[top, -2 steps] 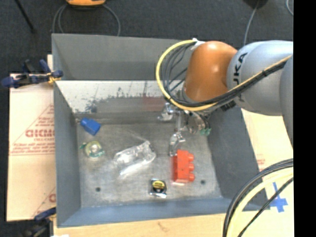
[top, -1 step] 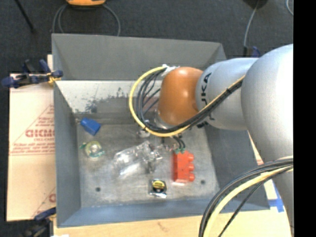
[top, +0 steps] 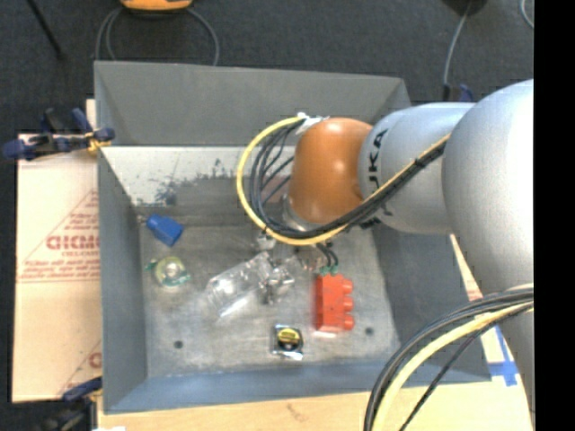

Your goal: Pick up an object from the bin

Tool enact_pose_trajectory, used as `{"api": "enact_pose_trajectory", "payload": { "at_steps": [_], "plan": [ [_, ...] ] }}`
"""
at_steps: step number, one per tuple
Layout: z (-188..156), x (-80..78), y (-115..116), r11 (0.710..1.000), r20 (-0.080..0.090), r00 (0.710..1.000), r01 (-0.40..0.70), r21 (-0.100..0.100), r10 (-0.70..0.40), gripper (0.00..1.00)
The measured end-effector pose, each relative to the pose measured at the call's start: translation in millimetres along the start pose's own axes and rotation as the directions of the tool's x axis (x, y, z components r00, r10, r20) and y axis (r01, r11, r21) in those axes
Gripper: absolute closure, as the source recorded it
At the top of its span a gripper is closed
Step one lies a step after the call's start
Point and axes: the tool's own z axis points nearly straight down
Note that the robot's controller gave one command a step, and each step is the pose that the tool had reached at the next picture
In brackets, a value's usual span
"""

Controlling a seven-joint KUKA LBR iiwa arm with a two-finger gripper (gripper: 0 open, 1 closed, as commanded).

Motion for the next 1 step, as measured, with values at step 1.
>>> {"api": "enact_pose_trajectory", "payload": {
  "at_steps": [1],
  "plan": [
    [-121.7,0.0,1.0,0.988,-0.010,0.988,0.154,-0.001,-0.154,1.00]
  ]
}}
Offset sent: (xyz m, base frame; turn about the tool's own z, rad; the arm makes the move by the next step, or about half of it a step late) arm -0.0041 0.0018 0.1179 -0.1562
